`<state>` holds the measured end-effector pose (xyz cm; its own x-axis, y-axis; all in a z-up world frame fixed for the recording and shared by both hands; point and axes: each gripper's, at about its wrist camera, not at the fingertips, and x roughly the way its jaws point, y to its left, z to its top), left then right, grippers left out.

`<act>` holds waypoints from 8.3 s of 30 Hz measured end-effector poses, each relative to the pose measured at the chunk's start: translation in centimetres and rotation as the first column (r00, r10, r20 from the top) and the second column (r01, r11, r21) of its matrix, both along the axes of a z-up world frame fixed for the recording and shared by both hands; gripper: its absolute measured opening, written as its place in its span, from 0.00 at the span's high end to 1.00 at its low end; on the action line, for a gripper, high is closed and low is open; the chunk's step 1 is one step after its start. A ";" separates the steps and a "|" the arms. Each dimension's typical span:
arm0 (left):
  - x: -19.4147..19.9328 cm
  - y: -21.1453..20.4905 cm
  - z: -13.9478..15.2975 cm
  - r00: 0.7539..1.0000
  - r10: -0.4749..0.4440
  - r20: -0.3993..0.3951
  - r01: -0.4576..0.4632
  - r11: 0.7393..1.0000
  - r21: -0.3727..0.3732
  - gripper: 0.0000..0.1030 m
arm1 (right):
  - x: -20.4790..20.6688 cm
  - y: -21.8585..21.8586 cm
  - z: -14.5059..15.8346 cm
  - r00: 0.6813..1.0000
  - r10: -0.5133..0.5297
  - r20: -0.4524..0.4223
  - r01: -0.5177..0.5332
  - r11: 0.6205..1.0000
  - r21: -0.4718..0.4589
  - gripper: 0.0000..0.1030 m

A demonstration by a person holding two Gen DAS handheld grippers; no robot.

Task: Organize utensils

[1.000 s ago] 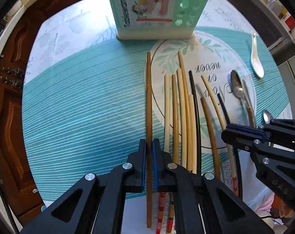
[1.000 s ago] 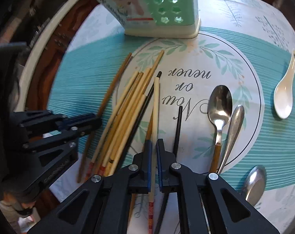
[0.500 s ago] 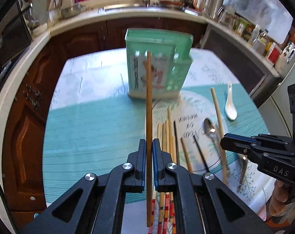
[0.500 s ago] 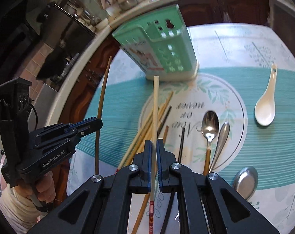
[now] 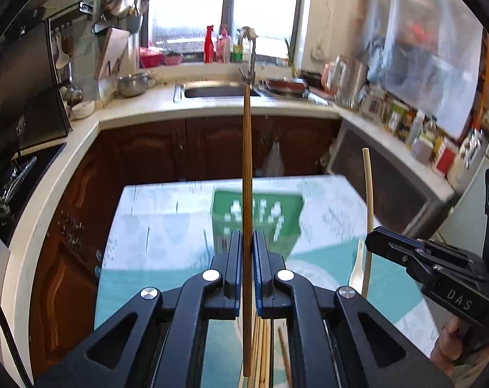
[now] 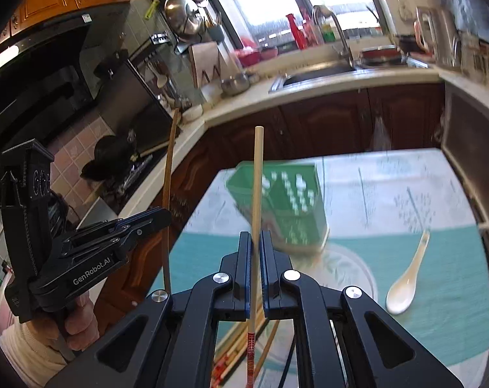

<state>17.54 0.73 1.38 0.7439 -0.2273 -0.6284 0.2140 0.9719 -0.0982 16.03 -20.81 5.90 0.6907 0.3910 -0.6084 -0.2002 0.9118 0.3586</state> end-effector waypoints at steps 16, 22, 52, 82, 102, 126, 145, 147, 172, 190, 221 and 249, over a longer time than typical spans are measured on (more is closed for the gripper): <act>12.5 0.8 3.3 0.954 0.200 0.224 -0.168 0.974 -0.152 0.96 | 14.7 0.5 9.4 0.900 -0.272 0.341 0.265 0.962 0.068 0.96; 15.0 0.9 -0.5 0.958 0.201 0.202 -0.169 0.972 -0.165 0.96 | 20.9 2.5 5.3 0.909 -0.212 0.358 0.208 0.977 0.052 0.95; 8.1 6.6 -7.1 0.976 0.198 -0.095 -0.210 0.965 -0.153 0.27 | 18.8 11.2 -10.8 0.964 0.198 0.178 -0.181 0.977 -0.109 0.76; -6.9 0.3 -10.4 0.927 -0.082 -0.367 0.105 0.993 0.045 0.40 | -6.7 4.3 -12.0 0.949 0.099 -0.299 -0.141 0.983 -0.121 0.74; -5.8 -3.5 -20.3 0.728 -0.158 -0.667 0.154 0.986 -0.065 0.90 | -6.4 5.1 -22.0 0.848 0.078 -0.523 -0.189 0.968 -0.163 0.83; -3.0 -10.9 -22.2 0.662 0.007 -0.749 0.234 0.948 0.216 0.80 | -6.9 4.6 -22.8 0.837 0.087 -0.541 -0.190 0.972 -0.138 0.83; -4.1 -7.3 -22.4 0.621 -0.050 -0.782 0.153 0.987 0.058 0.96 | -4.7 5.4 -24.0 0.793 0.075 -0.604 -0.194 0.972 -0.134 0.83; -4.5 -6.8 -22.4 0.623 -0.058 -0.780 0.137 0.990 0.036 0.96 | -4.0 5.8 -24.0 0.789 0.068 -0.611 -0.195 0.970 -0.145 0.83; -7.7 1.5 -18.9 0.696 -0.125 -0.707 0.090 0.992 -0.087 0.96 | -2.3 10.5 -24.3 0.754 0.010 -0.657 -0.259 0.924 -0.282 0.96; -8.7 -2.4 -13.2 0.864 -0.114 -0.491 0.127 0.992 -0.007 0.96 | -8.3 4.4 -17.0 0.931 0.109 -0.347 -0.107 0.994 0.024 0.96; 6.3 0.0 7.8 0.994 0.072 0.085 -0.067 0.996 -0.059 0.96 | 5.4 3.6 10.2 0.982 0.080 0.171 -0.067 0.994 -0.084 1.00; 10.5 0.4 -3.8 0.994 0.070 0.087 -0.067 0.997 -0.036 0.35 | 16.8 3.5 -5.2 0.993 0.116 -0.025 -0.117 0.993 -0.017 0.99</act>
